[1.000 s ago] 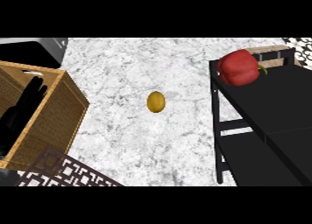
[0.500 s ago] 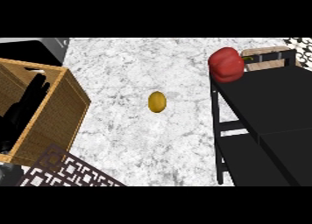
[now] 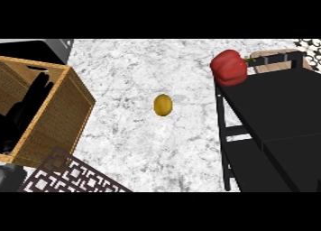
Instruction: Pick the bell pepper from the placemat and place it in the tiered shelf
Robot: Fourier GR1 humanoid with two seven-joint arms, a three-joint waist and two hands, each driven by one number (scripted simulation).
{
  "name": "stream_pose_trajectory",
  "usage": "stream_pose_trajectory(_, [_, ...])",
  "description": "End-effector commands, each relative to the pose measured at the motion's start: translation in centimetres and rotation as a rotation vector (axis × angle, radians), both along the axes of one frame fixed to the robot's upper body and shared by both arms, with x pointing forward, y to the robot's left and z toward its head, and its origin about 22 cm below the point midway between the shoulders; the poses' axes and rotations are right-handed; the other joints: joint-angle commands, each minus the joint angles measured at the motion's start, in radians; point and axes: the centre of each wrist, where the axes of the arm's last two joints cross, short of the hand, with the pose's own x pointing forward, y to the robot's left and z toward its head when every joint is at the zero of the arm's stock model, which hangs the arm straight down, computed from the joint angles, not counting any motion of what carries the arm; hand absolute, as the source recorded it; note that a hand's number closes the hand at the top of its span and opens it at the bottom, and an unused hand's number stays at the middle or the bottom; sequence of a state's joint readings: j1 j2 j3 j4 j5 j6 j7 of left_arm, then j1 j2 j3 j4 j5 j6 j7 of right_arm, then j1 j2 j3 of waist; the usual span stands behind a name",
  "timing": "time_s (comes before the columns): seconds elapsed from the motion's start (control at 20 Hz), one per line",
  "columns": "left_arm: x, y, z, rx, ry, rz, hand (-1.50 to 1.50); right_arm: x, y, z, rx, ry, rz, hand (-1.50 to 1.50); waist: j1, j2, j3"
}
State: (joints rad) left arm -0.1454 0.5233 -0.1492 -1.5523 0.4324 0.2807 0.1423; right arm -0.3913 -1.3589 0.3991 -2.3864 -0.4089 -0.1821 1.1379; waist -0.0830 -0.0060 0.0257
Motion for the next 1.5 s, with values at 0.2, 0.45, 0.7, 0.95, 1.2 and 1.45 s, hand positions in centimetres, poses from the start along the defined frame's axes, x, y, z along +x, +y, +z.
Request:
stream_pose_trajectory(0.2, [0.4, -0.4, -0.2, 0.004, -0.015, -0.020, 0.00, -5.4, 2.4, 2.7, 0.042, -0.068, 0.032, -1.50, 0.018, -0.020, -0.033])
stream_pose_trajectory(0.45, [2.2, -0.8, 2.0, 0.013, -0.031, -0.029, 0.00, -5.6, 2.7, 2.1, 0.033, -0.027, 0.018, -1.50, 0.027, -0.013, -0.031])
stream_pose_trajectory(0.7, [1.6, -0.7, 1.1, -0.009, -0.023, -0.023, 0.00, -6.3, 3.0, 1.5, 0.056, 0.003, 0.027, -1.50, 0.030, -0.019, -0.031])
stream_pose_trajectory(0.95, [1.8, -1.7, 0.8, 0.007, -0.015, -0.064, 0.00, -6.0, 3.3, 1.4, 0.037, -0.029, 0.028, 1.50, 0.057, -0.009, -0.031])
stream_pose_trajectory(1.2, [1.0, -0.8, -0.4, 0.016, -0.021, -0.047, 0.00, -5.9, 3.5, 1.4, 0.013, -0.147, 0.055, 1.50, 0.052, -0.016, -0.031])
stream_pose_trajectory(1.45, [2.0, -1.3, -0.1, 0.009, -0.009, -0.048, 0.00, -5.5, 3.7, 0.6, -0.032, -0.095, 0.059, 1.50, 0.057, -0.016, -0.035])
